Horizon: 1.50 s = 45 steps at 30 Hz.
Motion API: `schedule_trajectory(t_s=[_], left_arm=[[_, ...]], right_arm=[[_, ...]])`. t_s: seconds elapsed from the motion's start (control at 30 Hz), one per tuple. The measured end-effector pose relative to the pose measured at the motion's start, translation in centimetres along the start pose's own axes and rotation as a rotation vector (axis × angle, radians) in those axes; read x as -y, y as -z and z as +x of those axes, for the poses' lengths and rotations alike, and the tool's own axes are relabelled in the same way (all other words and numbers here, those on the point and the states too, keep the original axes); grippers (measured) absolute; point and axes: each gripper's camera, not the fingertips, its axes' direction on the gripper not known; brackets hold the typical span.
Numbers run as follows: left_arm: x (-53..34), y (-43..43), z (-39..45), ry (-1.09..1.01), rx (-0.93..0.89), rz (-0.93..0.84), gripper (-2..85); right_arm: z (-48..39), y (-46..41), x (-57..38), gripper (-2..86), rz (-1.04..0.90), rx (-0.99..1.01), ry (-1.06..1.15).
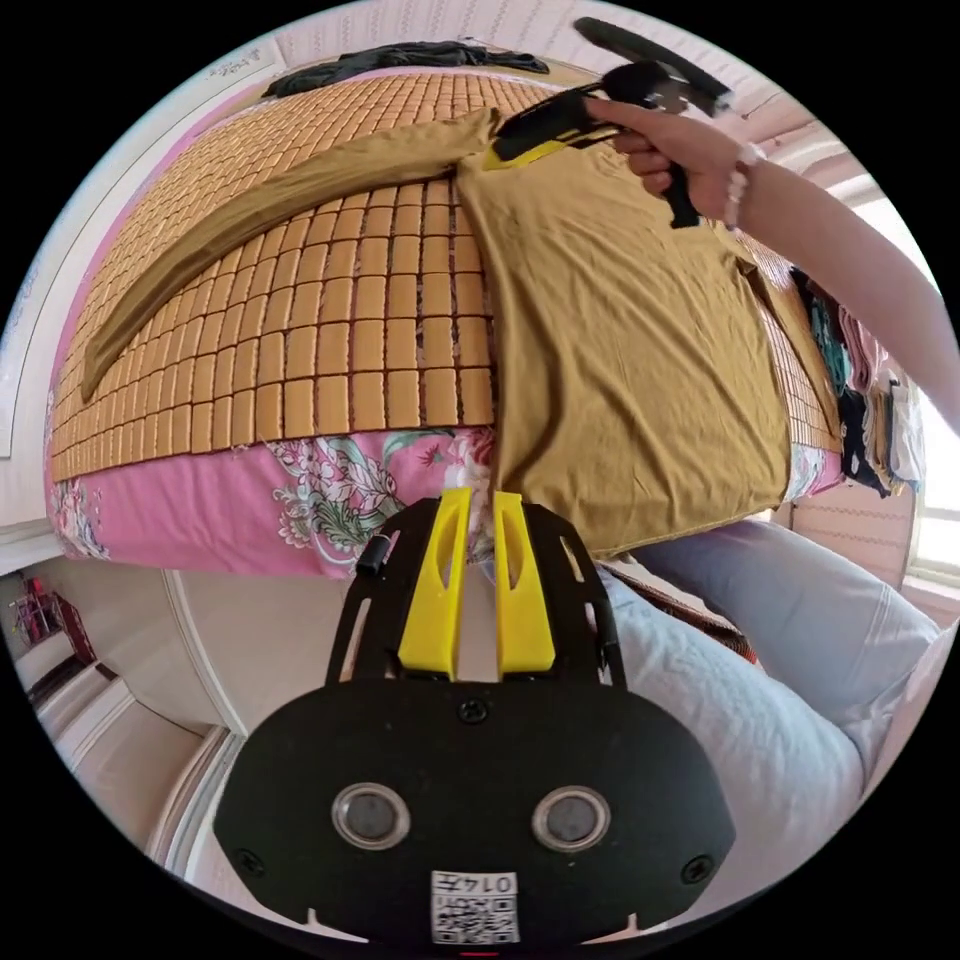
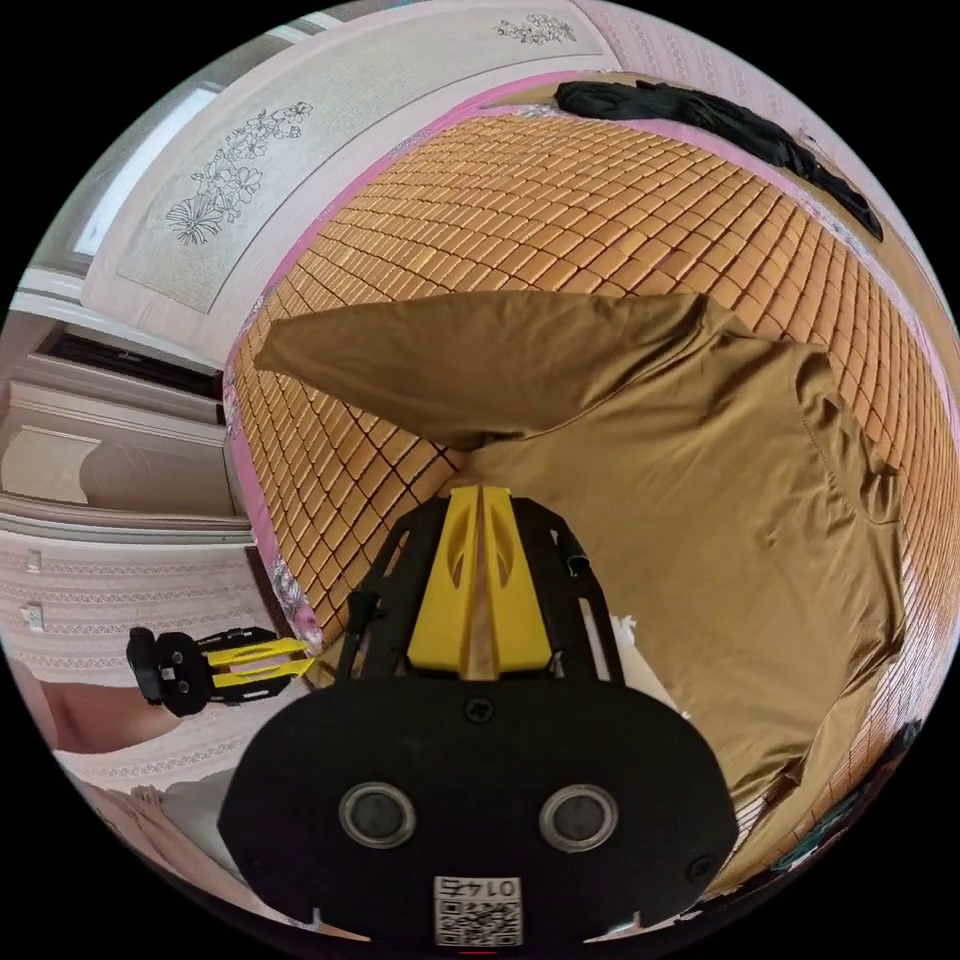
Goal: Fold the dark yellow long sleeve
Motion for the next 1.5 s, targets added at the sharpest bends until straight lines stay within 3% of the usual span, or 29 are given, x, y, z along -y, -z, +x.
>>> schedule_trajectory(t_s=[0.13,0.27,0.43,0.5,0.8,0.97,1.1,1.23,1.3,1.43,1.5], left_arm=[[1.0,1.6,-0.3,0.112,0.041,0.004,5.3],[5.3,3.5,2.7,0.041,0.142,0.052,5.3],[13.6,3.6,12.8,-0.207,0.067,0.164,3.8],[17.8,2.8,19.8,-0.396,-0.017,0.236,2.2],[31.0,-5.7,44.9,-0.943,-0.103,0.282,6.0],[34.7,-10.7,52.2,-1.032,-0.047,0.227,7.0],[35.9,-14.9,54.4,-1.032,0.081,0.114,8.5],[35.7,-15.8,54.1,-1.033,0.049,0.176,5.5],[36.2,-16.2,53.8,-0.993,-0.011,0.154,0.3],[36.9,-15.7,52.5,-0.939,-0.068,0.179,-0.8],[36.9,-13.5,50.4,-0.915,-0.134,0.253,-0.9]], right_arm=[[4.7,3.6,-8.5,5.7,0.084,0.038,-0.065],[13.0,6.9,-22.3,8.2,0.16,0.05,-0.354],[21.1,10.0,-39.0,9.4,0.181,-0.126,-0.777],[23.6,11.5,-46.0,10.2,0.197,-0.238,-0.931],[31.2,13.1,-61.6,12.1,0.326,-0.414,-1.298],[35.0,11.1,-64.2,11.0,0.335,-0.402,-1.346],[35.5,9.1,-64.2,3.0,0.263,-0.505,-1.28],[35.9,7.8,-64.5,1.4,0.203,-0.561,-1.205],[36.2,7.6,-65.0,1.0,0.226,-0.505,-1.162],[34.5,8.7,-64.9,0.7,0.373,-0.319,-0.991],[32.6,9.2,-63.5,0.6,0.465,-0.109,-0.813]])
